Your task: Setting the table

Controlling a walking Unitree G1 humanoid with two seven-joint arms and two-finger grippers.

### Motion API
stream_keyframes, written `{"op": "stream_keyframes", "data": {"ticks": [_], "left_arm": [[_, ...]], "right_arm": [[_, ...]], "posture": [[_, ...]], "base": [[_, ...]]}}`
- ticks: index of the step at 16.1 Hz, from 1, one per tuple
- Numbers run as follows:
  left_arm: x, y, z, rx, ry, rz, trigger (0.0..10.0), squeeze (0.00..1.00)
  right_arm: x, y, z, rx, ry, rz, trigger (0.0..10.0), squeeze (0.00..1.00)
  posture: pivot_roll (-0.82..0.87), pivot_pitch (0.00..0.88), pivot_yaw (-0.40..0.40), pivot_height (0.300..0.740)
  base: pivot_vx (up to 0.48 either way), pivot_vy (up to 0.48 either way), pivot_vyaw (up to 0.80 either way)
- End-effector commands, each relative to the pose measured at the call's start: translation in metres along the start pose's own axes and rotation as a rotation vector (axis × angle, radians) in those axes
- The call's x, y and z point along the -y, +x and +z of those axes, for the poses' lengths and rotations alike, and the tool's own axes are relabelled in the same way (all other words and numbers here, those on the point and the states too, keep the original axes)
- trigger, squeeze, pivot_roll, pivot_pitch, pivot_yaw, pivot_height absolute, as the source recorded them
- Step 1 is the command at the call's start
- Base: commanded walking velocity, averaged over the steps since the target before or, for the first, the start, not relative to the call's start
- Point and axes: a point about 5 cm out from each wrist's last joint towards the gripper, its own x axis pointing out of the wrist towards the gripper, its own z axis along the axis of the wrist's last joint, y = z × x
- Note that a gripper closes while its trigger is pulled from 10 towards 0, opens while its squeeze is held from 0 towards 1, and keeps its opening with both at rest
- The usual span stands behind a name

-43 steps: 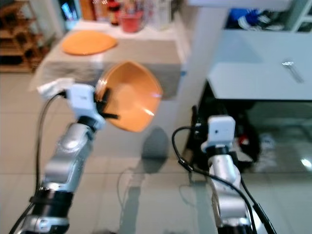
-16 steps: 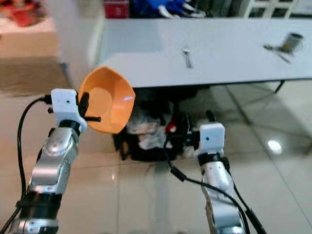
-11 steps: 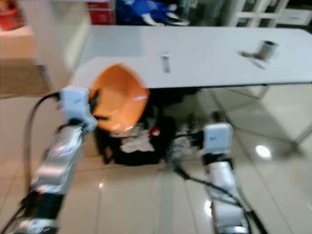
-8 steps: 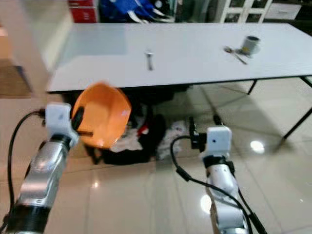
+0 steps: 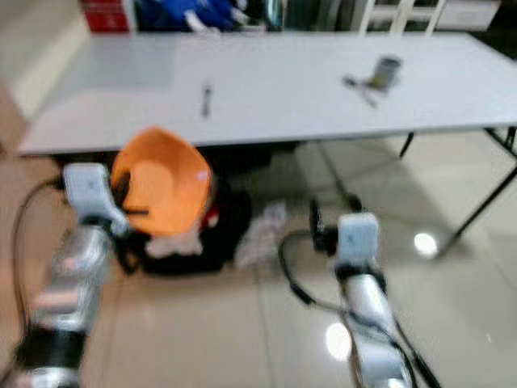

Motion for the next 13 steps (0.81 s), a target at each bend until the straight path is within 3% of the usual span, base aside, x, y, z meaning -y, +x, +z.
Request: {"op": "stream_keyframes", "data": {"ticks": [1,7,10,13], "left_arm": [[-0.003,0.003,0.011,0.042,0.02,-0.005,0.0,0.0],[0.005,0.008,0.017,0.074,0.031,-0.043,0.0,0.0],[0.014,0.011,0.029,0.125,0.03,-0.073,0.0,0.0],[0.024,0.015,0.046,0.171,-0.016,-0.101,0.0,0.0]], "right_arm": [[-0.001,0.004,0.005,0.024,0.006,-0.004,10.0,0.0],[-0.004,0.0,0.002,0.018,0.01,-0.006,10.0,0.0],[-0.003,0.001,0.002,0.013,0.006,-0.011,10.0,0.0],[0.0,0.0,0.001,0.009,-0.003,-0.011,10.0,0.0]], "posture": [[-0.01,0.0,0.008,0.74],[-0.01,0.0,0.023,0.74],[-0.02,0.0,0.025,0.74],[-0.02,0.0,0.022,0.74]], "base": [[0.304,-0.368,0.0],[0.307,-0.366,0.0],[0.0,0.0,0.0],[0.47,0.0,0.0]]}}
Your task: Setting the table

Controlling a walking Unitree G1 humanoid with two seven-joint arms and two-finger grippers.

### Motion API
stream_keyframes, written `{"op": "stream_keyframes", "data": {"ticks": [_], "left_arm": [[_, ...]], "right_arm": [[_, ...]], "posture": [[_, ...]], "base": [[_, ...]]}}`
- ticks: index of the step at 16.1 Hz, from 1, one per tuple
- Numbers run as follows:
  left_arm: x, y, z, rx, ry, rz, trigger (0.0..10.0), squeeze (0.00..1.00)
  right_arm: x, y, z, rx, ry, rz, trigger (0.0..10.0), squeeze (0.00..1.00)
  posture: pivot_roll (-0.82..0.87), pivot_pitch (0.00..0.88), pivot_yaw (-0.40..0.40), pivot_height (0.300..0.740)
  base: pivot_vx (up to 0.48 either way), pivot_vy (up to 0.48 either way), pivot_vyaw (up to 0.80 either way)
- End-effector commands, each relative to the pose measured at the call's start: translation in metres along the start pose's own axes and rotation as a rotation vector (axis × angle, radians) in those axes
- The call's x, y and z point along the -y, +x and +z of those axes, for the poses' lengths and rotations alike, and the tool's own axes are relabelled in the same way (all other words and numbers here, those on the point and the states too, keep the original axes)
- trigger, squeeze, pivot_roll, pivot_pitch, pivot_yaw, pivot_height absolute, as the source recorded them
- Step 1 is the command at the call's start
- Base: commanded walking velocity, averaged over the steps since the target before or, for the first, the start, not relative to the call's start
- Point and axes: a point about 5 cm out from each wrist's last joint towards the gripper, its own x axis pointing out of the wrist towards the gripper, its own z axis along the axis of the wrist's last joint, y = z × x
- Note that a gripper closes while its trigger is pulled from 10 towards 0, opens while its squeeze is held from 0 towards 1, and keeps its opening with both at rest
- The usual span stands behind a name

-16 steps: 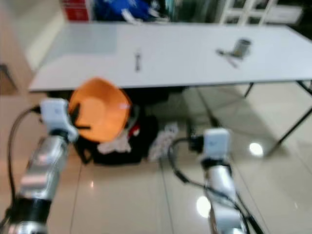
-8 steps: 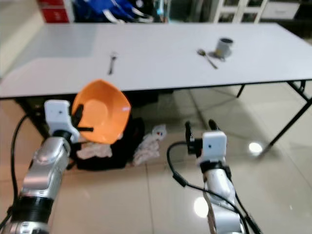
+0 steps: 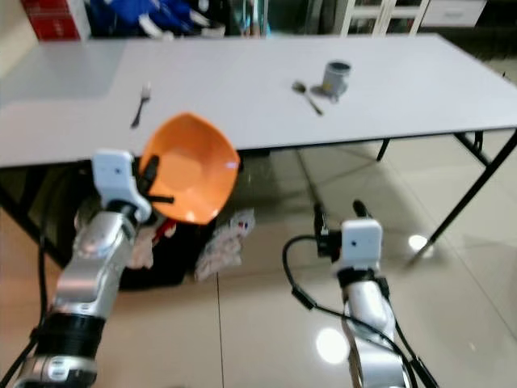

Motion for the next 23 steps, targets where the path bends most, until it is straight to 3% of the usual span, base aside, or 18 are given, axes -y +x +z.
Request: {"op": "stream_keyframes", "data": {"ticks": [1,5,11,21,23], "left_arm": [[0.01,0.008,0.023,0.083,-0.01,-0.039,0.0,0.0],[0.009,0.016,0.028,0.086,-0.004,-0.043,0.0,0.0],[0.014,0.017,0.037,0.125,0.021,-0.068,0.0,0.0],[0.007,0.023,0.044,0.151,0.011,-0.056,0.0,0.0],[0.009,0.027,0.048,0.153,-0.001,-0.071,0.0,0.0]], "right_arm": [[0.004,0.001,0.002,0.007,-0.017,-0.004,10.0,0.0],[0.001,0.004,0.001,0.006,-0.018,-0.003,10.0,0.0],[-0.002,0.001,-0.002,-0.002,-0.018,0.005,10.0,0.0],[-0.004,-0.001,-0.005,-0.01,-0.021,0.013,10.0,0.0],[-0.003,-0.001,-0.006,-0.014,-0.024,0.014,10.0,0.0]], "posture": [[-0.03,0.0,0.024,0.74],[-0.03,0.0,0.028,0.74],[-0.02,0.0,0.031,0.74],[-0.03,0.0,0.036,0.74],[-0.03,0.0,0.034,0.74]], "base": [[0.48,0.0,0.0],[0.48,0.0,0.0],[0.48,0.0,0.0],[0.48,0.0,0.0],[0.0,0.0,0.0]]}}
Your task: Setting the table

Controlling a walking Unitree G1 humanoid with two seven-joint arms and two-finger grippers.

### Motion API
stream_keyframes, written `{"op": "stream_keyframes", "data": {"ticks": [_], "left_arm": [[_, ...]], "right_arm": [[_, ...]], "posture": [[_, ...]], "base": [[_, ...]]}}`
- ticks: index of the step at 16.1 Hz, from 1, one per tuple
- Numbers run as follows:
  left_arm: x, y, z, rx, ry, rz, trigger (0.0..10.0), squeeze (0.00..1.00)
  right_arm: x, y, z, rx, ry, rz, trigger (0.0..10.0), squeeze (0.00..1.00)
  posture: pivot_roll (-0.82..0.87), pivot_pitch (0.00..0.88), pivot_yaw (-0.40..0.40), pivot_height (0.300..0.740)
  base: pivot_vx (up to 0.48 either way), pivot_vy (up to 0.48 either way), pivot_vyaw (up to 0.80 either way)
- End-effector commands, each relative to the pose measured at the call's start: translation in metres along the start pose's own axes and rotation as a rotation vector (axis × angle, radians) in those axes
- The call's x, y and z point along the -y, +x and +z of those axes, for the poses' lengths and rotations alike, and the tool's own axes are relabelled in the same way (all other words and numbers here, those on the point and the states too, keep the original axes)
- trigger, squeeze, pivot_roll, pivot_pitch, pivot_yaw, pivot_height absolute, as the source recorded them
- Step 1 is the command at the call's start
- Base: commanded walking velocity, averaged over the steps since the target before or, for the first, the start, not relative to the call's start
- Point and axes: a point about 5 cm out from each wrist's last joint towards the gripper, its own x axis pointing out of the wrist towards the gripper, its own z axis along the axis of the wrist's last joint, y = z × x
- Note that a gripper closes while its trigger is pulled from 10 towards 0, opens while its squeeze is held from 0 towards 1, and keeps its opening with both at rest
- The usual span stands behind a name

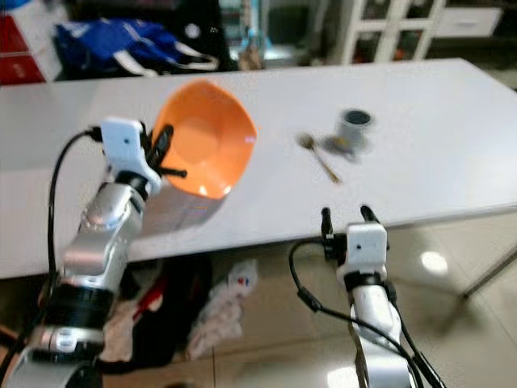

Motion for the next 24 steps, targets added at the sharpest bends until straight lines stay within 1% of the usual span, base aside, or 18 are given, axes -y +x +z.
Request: {"op": "stream_keyframes", "data": {"ticks": [1,2,3,4,5,6,7,8,9,10,11,12,14,16,17,19,21,24], "left_arm": [[-0.002,0.009,0.009,0.017,-0.058,-0.01,0.0,0.0],[0.0,0.017,0.009,-0.007,-0.131,-0.002,0.0,0.0],[0.001,0.026,0.007,-0.043,-0.23,0.025,0.0,0.0],[0.002,0.031,0.005,-0.066,-0.291,0.042,0.0,0.0],[0.003,0.034,0.004,-0.08,-0.329,0.051,0.0,0.0],[0.001,0.041,-0.004,-0.146,-0.502,0.138,0.0,0.0],[0.001,0.043,-0.011,-0.201,-0.615,0.206,0.0,0.0],[0.002,0.041,-0.017,-0.241,-0.661,0.244,0.0,0.0],[0.001,0.039,-0.023,-0.277,-0.675,0.272,0.0,0.0],[-0.012,0.035,-0.029,-0.312,-0.657,0.343,0.0,0.0],[-0.012,0.035,-0.029,-0.312,-0.657,0.343,0.0,0.0],[-0.019,0.034,-0.029,-0.31,-0.646,0.359,0.0,0.0],[-0.042,0.029,-0.028,-0.321,-0.639,0.403,0.0,0.0],[-0.053,0.026,-0.027,-0.319,-0.632,0.433,0.0,0.0],[-0.063,0.024,-0.026,-0.326,-0.608,0.46,0.0,0.0],[-0.065,0.023,-0.031,-0.351,-0.6,0.45,0.0,0.0],[-0.06,0.022,-0.038,-0.382,-0.603,0.431,0.0,0.0],[-0.053,0.023,-0.043,-0.387,-0.649,0.394,0.0,0.0]], "right_arm": [[-0.004,0.0,0.001,0.006,-0.003,0.02,10.0,0.0],[-0.005,0.0,0.0,0.003,-0.004,0.022,10.0,0.0],[-0.007,-0.001,-0.001,-0.002,-0.004,0.029,10.0,0.0],[-0.008,-0.001,-0.001,-0.003,-0.004,0.034,10.0,0.0],[-0.008,-0.001,-0.001,-0.004,-0.005,0.036,10.0,0.0],[-0.01,-0.002,-0.001,-0.005,-0.006,0.039,10.0,0.0],[-0.011,-0.002,-0.002,-0.006,-0.007,0.04,10.0,0.0],[-0.01,-0.002,-0.002,-0.008,-0.009,0.04,10.0,0.0],[-0.01,-0.003,-0.002,-0.011,-0.011,0.04,10.0,0.0],[-0.007,-0.005,-0.003,-0.017,-0.015,0.04,10.0,0.0],[-0.007,-0.005,-0.003,-0.017,-0.015,0.04,10.0,0.0],[-0.006,-0.006,-0.004,-0.019,-0.016,0.042,10.0,0.0],[-0.005,-0.008,-0.005,-0.028,-0.018,0.047,10.0,0.0],[-0.005,-0.009,-0.006,-0.031,-0.018,0.05,10.0,0.0],[-0.007,-0.008,-0.007,-0.034,-0.016,0.056,10.0,0.0],[-0.009,-0.007,-0.007,-0.035,-0.015,0.065,10.0,0.0],[-0.012,-0.005,-0.006,-0.034,-0.014,0.069,10.0,0.0],[-0.011,-0.005,-0.004,-0.031,-0.017,0.073,10.0,0.0]], "posture": [[-0.03,0.0,0.029,0.74],[-0.03,0.0,0.026,0.74],[-0.03,0.0,0.023,0.74],[-0.03,0.0,0.022,0.74],[-0.04,0.0,0.021,0.74],[-0.04,0.0,0.024,0.74],[-0.05,0.0,0.026,0.74],[-0.05,0.0,0.025,0.74],[-0.06,0.0,0.025,0.74],[-0.05,0.0,0.022,0.74],[-0.05,0.0,0.022,0.74],[-0.05,0.0,0.02,0.74],[-0.04,0.0,0.017,0.74],[-0.03,0.0,0.014,0.74],[-0.03,0.0,0.011,0.74],[-0.02,0.002,0.008,0.74],[-0.02,0.006,0.007,0.74],[-0.03,0.011,0.005,0.74]], "base": [[0.0,0.0,0.0],[0.0,0.0,0.0],[0.0,0.0,0.0],[0.0,0.0,0.0],[0.0,0.0,0.0],[0.0,0.0,0.0],[0.0,0.0,0.0],[0.0,0.0,0.0],[0.0,0.0,0.0],[0.0,0.0,0.0],[0.0,0.0,0.0],[0.0,0.0,0.0],[0.0,0.0,0.0],[0.0,0.0,0.0],[0.0,0.0,0.0],[0.0,0.0,0.0],[0.0,0.0,0.0],[0.0,0.0,0.0]]}}
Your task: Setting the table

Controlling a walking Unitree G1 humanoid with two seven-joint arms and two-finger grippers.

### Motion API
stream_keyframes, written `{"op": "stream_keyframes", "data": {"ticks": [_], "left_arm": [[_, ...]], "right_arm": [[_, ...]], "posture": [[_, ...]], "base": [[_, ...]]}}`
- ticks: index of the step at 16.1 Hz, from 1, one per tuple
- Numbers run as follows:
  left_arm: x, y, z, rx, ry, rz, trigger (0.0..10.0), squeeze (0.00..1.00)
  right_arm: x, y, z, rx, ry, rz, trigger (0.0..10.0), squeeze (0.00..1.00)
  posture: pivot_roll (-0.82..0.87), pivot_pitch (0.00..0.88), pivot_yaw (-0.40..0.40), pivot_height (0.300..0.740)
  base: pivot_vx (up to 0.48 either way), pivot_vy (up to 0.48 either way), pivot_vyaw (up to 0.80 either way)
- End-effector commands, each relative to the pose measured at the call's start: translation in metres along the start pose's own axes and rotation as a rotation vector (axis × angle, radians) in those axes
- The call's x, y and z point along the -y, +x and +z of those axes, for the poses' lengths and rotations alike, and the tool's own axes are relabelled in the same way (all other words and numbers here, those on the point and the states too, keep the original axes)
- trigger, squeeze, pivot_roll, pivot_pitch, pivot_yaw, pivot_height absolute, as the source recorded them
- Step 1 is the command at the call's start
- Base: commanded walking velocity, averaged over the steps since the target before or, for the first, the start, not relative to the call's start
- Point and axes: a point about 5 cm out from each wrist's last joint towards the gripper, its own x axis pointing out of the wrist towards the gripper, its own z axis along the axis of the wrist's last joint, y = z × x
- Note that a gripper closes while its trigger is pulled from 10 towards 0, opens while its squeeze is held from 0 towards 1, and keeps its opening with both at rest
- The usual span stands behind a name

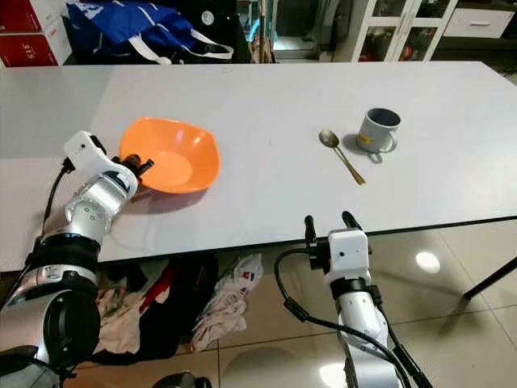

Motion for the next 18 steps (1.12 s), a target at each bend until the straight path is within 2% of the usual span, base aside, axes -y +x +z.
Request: {"op": "stream_keyframes", "data": {"ticks": [1,6,7,8,10,11,12,13,18], "left_arm": [[0.009,0.001,0.003,0.008,-0.01,-0.041,0.0,0.0],[0.011,0.004,-0.007,-0.002,0.002,-0.061,0.0,0.0],[0.01,0.004,-0.007,-0.001,0.003,-0.06,1.2,0.0],[0.01,0.005,-0.008,-0.003,0.02,-0.061,10.0,0.0],[0.009,0.006,-0.01,0.003,0.02,-0.056,10.0,0.0],[0.007,0.006,-0.01,0.008,0.024,-0.042,10.0,0.35],[0.006,0.006,-0.01,0.009,0.02,-0.036,10.0,0.95],[0.005,0.006,-0.009,0.011,0.019,-0.027,10.0,1.0],[0.002,0.007,-0.012,0.008,0.007,-0.004,10.0,1.0]], "right_arm": [[0.001,0.0,0.001,-0.005,-0.008,0.004,10.0,0.0],[0.005,-0.004,0.001,-0.006,-0.013,0.003,10.0,0.0],[0.005,-0.004,0.001,-0.006,-0.013,0.003,10.0,0.0],[0.005,-0.004,0.002,-0.006,-0.012,0.002,10.0,0.0],[0.005,-0.006,0.001,-0.009,-0.012,0.002,10.0,0.0],[0.004,-0.006,0.001,-0.01,-0.012,0.003,10.0,0.0],[0.004,-0.006,0.001,-0.011,-0.012,0.002,10.0,0.0],[0.004,-0.006,0.001,-0.011,-0.013,0.003,10.0,0.0],[0.002,-0.006,0.0,-0.019,-0.015,0.011,10.0,0.0]], "posture": [[-0.04,0.012,0.005,0.74],[-0.05,0.017,0.007,0.74],[-0.05,0.017,0.007,0.74],[-0.05,0.02,0.008,0.74],[-0.05,0.023,0.01,0.74],[-0.05,0.023,0.011,0.74],[-0.05,0.024,0.01,0.74],[-0.05,0.024,0.01,0.74],[-0.05,0.024,0.007,0.74]], "base": [[0.0,0.0,0.0],[0.0,0.0,0.0],[0.0,0.0,0.0],[0.0,0.0,0.0],[0.0,0.0,0.0],[0.0,0.0,0.0],[0.0,0.0,0.0],[0.0,0.0,0.0],[0.0,0.0,0.0]]}}
